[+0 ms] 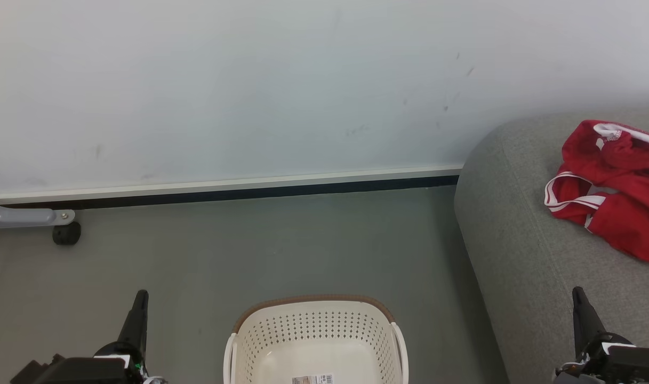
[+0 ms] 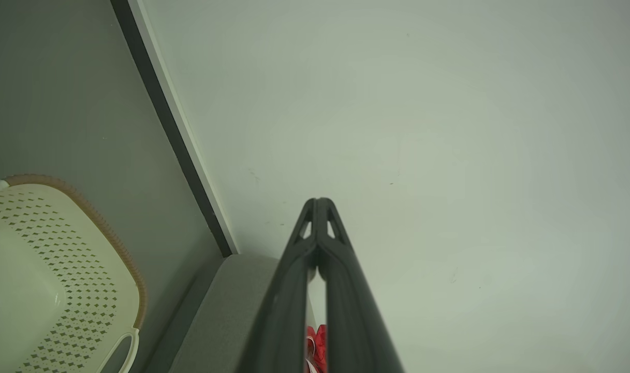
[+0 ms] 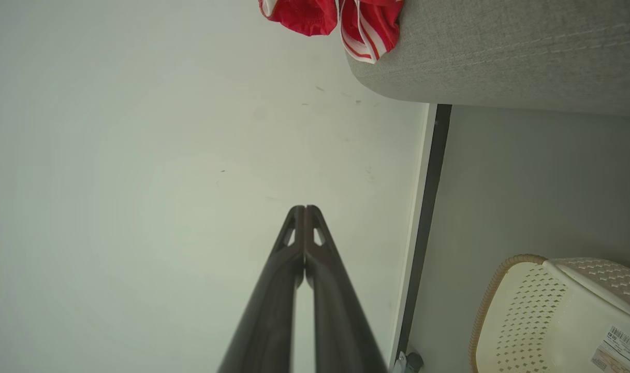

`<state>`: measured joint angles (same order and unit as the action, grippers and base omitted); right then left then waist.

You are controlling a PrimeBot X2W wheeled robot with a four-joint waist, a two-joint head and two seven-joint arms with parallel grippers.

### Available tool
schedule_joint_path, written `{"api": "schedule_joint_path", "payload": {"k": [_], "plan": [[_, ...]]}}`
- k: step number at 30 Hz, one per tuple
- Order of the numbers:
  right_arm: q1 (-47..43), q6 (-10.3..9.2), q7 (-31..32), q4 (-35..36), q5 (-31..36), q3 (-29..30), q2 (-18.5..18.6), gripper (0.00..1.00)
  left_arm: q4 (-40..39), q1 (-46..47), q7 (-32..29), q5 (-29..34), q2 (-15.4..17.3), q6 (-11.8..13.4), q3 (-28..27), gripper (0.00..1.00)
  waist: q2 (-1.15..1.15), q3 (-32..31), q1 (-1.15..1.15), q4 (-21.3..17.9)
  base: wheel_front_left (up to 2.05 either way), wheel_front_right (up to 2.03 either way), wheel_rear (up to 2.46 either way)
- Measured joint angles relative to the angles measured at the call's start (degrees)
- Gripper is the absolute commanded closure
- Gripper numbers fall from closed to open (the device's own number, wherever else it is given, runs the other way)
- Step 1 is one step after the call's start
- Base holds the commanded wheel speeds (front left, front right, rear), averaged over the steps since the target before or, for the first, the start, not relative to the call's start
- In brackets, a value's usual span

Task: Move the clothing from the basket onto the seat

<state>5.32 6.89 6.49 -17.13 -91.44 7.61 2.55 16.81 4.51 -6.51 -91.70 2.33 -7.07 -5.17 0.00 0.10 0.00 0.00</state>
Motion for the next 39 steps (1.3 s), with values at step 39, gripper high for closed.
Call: {"api": "schedule_joint_path", "payload": {"k": [39], "plan": [[0.0, 0.00, 0.0, 0.0, 0.0, 0.0, 0.0, 1.00, 0.2, 0.0, 0.0, 0.0, 0.0, 0.0, 0.0, 1.00, 0.00, 0.0, 0.00, 0.0, 0.00, 0.00, 0.00]]}}
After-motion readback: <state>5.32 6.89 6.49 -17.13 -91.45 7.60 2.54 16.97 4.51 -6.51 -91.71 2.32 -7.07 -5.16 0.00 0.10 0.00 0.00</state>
